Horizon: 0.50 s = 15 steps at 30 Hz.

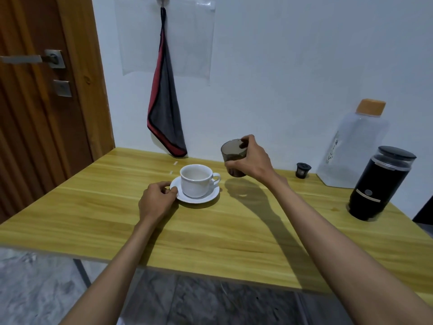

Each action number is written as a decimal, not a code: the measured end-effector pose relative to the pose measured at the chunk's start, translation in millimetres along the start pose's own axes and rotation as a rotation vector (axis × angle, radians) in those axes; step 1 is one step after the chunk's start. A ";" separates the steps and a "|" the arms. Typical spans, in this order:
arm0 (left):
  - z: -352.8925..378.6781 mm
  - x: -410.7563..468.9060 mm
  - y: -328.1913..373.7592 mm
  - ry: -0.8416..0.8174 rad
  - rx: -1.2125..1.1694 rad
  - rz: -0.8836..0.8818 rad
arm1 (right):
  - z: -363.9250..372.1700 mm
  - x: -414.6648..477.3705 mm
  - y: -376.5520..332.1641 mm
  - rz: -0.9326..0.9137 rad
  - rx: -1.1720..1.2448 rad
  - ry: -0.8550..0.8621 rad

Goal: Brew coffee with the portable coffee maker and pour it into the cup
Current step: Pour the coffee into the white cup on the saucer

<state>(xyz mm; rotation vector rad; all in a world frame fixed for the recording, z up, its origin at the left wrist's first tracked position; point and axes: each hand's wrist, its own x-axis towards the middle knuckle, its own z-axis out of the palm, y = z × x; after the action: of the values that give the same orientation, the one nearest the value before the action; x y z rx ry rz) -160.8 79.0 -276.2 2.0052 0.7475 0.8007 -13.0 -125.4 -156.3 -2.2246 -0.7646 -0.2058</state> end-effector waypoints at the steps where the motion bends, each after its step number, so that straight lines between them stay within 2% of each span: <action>1: 0.1 -0.2 0.1 -0.001 0.000 -0.002 | 1.7 1.6 -4.8 -0.018 -0.021 -0.011; 15: -0.8 0.5 -1.5 0.001 -0.038 -0.027 | 19.6 7.0 -33.5 -0.174 -0.315 -0.169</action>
<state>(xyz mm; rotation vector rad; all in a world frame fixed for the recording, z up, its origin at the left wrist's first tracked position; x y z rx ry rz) -161.4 80.5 -277.0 1.9574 0.7525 0.7943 -28.6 -90.5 -146.8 -2.4953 -1.0829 -0.2385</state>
